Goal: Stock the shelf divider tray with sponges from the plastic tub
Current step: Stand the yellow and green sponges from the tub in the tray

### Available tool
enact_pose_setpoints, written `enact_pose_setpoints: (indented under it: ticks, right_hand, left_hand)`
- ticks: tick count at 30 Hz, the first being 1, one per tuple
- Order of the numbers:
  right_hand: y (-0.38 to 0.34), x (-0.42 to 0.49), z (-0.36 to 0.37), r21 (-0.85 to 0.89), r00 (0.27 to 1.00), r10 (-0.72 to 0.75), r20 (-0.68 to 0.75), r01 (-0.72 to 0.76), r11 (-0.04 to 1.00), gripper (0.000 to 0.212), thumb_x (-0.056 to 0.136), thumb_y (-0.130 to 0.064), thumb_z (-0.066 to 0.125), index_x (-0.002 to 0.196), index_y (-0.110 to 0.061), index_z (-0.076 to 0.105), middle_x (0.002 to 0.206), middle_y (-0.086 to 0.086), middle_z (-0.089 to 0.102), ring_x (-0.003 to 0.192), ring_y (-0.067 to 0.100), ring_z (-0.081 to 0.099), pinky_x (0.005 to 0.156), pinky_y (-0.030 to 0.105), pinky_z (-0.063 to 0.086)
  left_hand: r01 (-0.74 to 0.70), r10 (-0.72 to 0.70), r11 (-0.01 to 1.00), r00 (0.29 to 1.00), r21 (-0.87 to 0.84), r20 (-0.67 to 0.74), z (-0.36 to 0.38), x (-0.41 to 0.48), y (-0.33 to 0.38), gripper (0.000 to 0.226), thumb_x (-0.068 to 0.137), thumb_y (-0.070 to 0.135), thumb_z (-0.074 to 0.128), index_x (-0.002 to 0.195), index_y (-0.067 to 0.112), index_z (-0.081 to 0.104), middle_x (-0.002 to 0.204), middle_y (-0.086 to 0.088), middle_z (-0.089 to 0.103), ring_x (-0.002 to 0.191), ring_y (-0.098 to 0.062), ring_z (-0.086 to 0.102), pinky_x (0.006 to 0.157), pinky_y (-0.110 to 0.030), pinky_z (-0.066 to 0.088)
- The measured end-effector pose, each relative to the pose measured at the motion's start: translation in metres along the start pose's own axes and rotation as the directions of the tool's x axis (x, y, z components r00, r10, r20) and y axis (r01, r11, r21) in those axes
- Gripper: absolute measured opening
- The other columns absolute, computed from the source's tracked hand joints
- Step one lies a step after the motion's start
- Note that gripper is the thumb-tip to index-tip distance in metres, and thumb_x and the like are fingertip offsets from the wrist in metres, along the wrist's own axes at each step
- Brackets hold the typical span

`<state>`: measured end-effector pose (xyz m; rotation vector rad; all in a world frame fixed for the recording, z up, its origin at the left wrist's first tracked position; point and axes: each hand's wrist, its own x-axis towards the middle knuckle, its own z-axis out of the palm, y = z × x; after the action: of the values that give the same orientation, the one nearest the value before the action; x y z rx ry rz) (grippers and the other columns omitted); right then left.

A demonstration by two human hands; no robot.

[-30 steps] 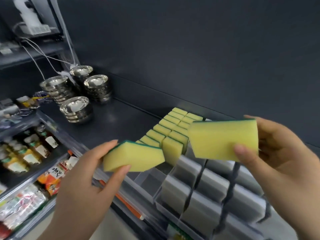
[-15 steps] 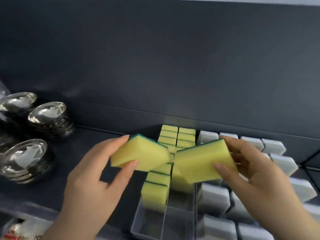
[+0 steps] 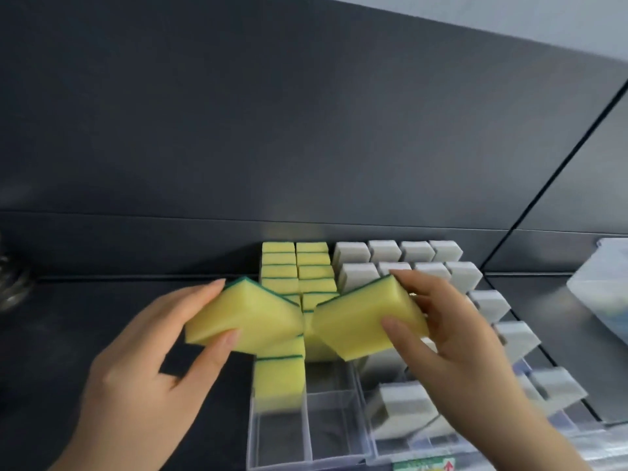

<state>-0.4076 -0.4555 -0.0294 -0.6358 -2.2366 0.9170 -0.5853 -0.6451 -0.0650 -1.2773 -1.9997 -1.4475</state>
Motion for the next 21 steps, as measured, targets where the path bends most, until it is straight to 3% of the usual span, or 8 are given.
enact_pose_setpoints:
  ticks: [3,8,11,13,17,21]
  right_hand:
    - [0.000,-0.001,0.000,-0.073,1.000,-0.004,-0.022,0.003,0.997,0.034,0.079,-0.037,0.061,0.108,-0.050,0.049,0.106,-0.029,0.055,0.102,-0.004,0.052,0.081,0.004,0.037]
    - [-0.001,0.003,0.005,-0.086,0.998,-0.028,0.051,0.032,0.996,0.039,0.082,-0.031,0.062,0.110,-0.054,0.047,0.109,-0.030,0.055,0.105,0.002,0.053,0.086,0.022,0.044]
    - [0.001,0.006,0.008,-0.160,0.998,-0.032,0.050,0.040,0.986,0.046,0.080,-0.027,0.064,0.103,-0.062,0.045,0.103,-0.035,0.056,0.099,0.002,0.055,0.081,0.020,0.044]
    - [0.004,0.008,0.011,-0.213,0.996,-0.037,0.080,0.053,0.976,0.046,0.080,-0.026,0.063,0.101,-0.062,0.043,0.100,-0.035,0.054,0.096,-0.002,0.052,0.076,0.011,0.041]
    - [0.008,0.011,0.019,-0.283,0.978,-0.063,0.198,0.119,0.952,0.044,0.082,-0.017,0.063,0.113,-0.046,0.050,0.104,-0.036,0.044,0.097,-0.021,0.038,0.079,-0.006,0.026]
    - [0.010,0.015,0.028,-0.351,0.956,-0.075,0.283,0.176,0.920,0.045,0.082,-0.013,0.061,0.123,-0.030,0.053,0.111,-0.022,0.048,0.090,-0.005,0.040,0.078,-0.005,0.024]
  left_hand:
    - [0.034,-0.033,0.999,0.999,-0.040,0.019,-0.002,-0.003,0.000,0.042,0.082,0.042,0.058,0.121,0.029,0.054,0.117,0.013,0.059,0.104,-0.013,0.061,0.083,-0.038,0.051]
    - [-0.010,0.010,1.000,0.999,0.019,0.032,-0.004,-0.004,0.007,0.041,0.082,0.037,0.058,0.117,0.018,0.059,0.115,0.008,0.060,0.105,-0.004,0.058,0.087,-0.025,0.048]
    - [0.006,-0.006,0.999,1.000,0.041,0.007,-0.009,-0.004,0.010,0.040,0.082,0.037,0.057,0.117,0.018,0.058,0.116,0.010,0.058,0.104,-0.002,0.056,0.088,-0.021,0.047]
    - [0.009,-0.009,0.999,1.000,0.043,-0.005,-0.013,-0.005,0.010,0.040,0.082,0.036,0.056,0.117,0.018,0.057,0.116,0.010,0.058,0.104,-0.002,0.056,0.088,-0.022,0.047]
    - [0.022,-0.021,0.998,1.000,0.053,-0.017,-0.021,-0.010,0.010,0.040,0.083,0.036,0.056,0.119,0.019,0.056,0.116,0.009,0.059,0.104,-0.005,0.057,0.086,-0.025,0.048]
    - [0.033,-0.031,0.998,0.999,0.058,-0.035,-0.025,-0.014,0.009,0.039,0.083,0.037,0.056,0.119,0.022,0.055,0.116,0.010,0.058,0.105,-0.003,0.056,0.089,-0.023,0.047]
